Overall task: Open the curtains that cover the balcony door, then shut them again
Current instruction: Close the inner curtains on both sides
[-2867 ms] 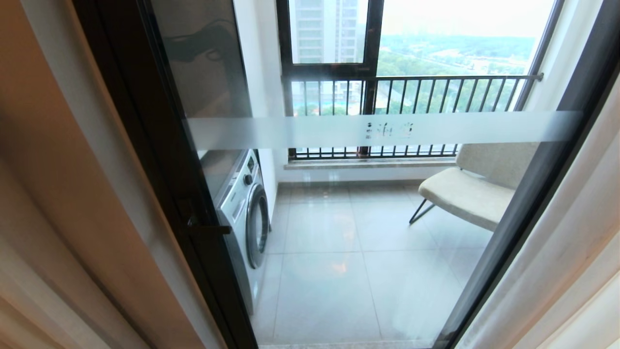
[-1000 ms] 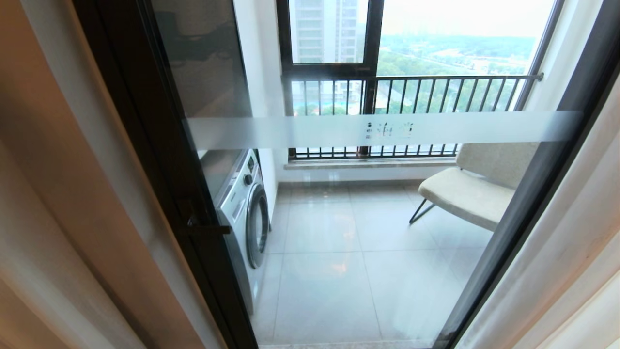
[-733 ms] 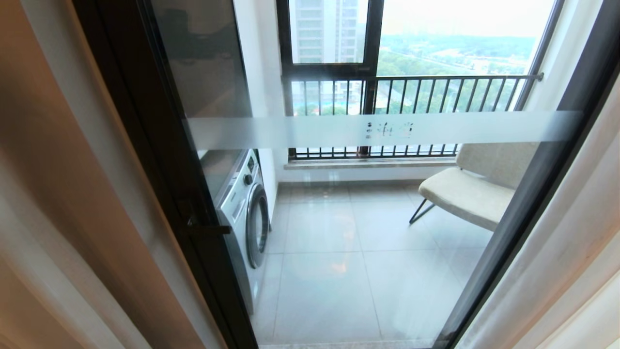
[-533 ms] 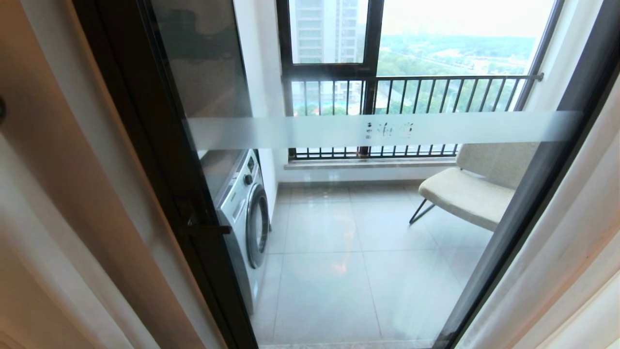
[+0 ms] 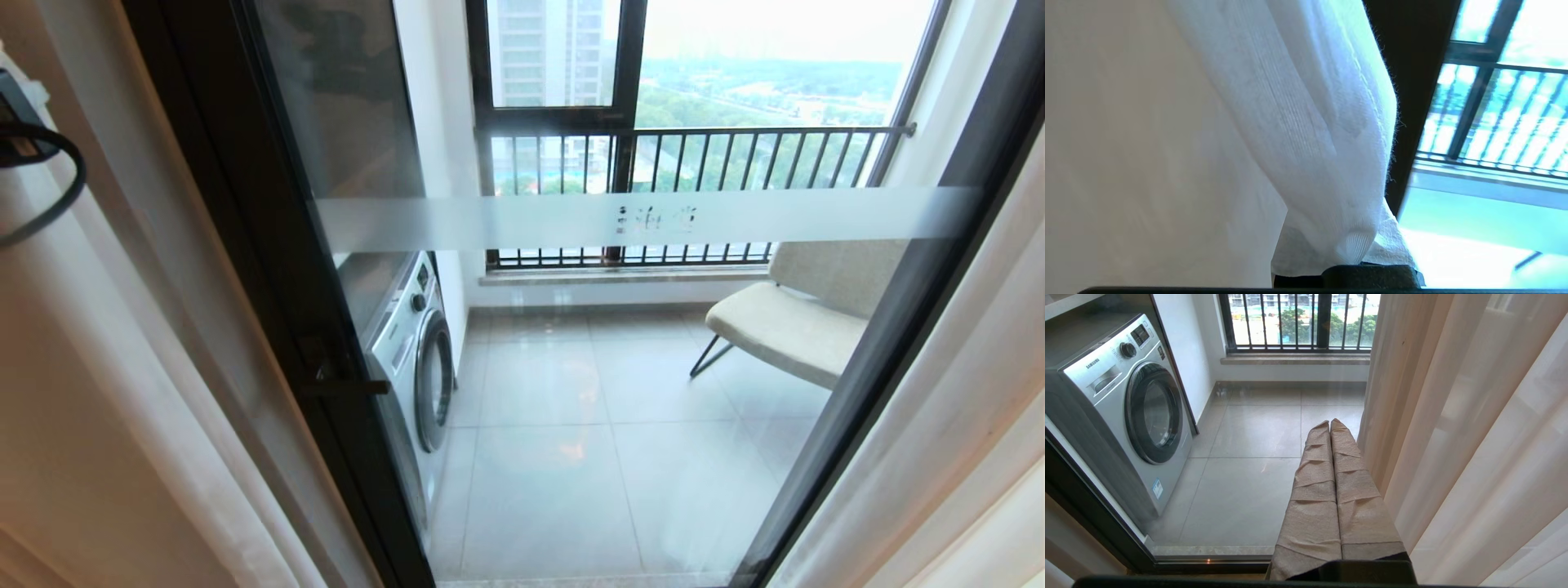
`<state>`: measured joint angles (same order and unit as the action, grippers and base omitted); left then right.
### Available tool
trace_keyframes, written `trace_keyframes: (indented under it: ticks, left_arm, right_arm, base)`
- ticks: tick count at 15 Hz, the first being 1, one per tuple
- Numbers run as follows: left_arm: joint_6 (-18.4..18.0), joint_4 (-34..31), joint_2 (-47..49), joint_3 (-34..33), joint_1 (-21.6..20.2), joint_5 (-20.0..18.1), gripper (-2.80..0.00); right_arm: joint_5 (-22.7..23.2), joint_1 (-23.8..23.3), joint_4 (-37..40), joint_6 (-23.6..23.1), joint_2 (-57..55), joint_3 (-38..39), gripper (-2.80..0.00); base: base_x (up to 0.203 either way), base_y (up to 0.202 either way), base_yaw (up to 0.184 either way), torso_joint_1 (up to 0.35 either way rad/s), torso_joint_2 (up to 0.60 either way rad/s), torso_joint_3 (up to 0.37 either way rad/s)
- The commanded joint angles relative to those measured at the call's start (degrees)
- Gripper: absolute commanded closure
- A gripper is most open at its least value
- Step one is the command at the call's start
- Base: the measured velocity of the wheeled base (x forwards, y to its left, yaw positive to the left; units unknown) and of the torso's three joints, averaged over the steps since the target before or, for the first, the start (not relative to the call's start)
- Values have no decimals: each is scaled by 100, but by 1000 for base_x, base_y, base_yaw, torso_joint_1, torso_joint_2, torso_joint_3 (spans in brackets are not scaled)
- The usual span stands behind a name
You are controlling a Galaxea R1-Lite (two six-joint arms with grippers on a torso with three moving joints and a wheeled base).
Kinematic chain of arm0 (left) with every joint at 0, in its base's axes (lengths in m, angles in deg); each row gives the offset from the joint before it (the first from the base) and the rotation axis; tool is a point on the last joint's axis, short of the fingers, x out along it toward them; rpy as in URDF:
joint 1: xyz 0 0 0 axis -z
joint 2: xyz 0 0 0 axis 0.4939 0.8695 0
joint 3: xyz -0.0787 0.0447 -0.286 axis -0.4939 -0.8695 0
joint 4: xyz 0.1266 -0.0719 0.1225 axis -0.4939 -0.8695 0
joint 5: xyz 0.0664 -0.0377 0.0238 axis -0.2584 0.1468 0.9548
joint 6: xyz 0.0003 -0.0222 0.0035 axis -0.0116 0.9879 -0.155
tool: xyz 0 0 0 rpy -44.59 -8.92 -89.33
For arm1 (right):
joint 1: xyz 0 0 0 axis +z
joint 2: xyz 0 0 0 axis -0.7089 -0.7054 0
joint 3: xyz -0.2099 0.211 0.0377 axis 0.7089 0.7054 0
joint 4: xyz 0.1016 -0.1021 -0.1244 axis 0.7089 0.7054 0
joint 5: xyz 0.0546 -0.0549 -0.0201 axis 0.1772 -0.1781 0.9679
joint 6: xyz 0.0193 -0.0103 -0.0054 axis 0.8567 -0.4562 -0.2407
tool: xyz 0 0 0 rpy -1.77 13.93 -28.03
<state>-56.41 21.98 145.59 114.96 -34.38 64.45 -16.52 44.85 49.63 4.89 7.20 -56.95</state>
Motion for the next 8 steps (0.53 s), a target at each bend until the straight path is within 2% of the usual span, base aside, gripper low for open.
trace_keyframes:
  ticks: [1, 8]
  left_arm:
    - [3, 11, -12, -15, 273, 2, 0]
    - [3, 11, -135, -246, 620, 9, 0]
  right_arm:
    - [1, 3, 0, -2, 2, 0, 0]
    - [1, 3, 0, -2, 2, 0, 0]
  base:
    - [0, 0, 0, 0, 0, 0]
    - [0, 0, 0, 0, 0, 0]
